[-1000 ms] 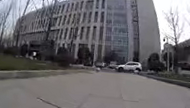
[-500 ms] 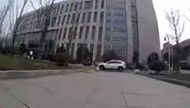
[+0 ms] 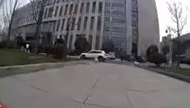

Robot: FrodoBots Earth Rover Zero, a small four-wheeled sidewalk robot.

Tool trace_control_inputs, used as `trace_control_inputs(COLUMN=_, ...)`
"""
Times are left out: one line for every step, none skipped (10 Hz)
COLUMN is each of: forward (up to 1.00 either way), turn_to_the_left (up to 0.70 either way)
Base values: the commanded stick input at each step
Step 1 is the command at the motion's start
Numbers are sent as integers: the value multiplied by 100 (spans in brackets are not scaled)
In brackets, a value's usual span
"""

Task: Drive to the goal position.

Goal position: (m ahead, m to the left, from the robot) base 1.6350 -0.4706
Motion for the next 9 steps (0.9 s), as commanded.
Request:
trace_control_inputs(forward=70, turn_to_the_left=0)
trace_control_inputs(forward=70, turn_to_the_left=0)
trace_control_inputs(forward=70, turn_to_the_left=0)
trace_control_inputs(forward=70, turn_to_the_left=0)
trace_control_inputs(forward=70, turn_to_the_left=0)
trace_control_inputs(forward=70, turn_to_the_left=0)
trace_control_inputs(forward=70, turn_to_the_left=4)
trace_control_inputs(forward=70, turn_to_the_left=10)
trace_control_inputs(forward=70, turn_to_the_left=17)
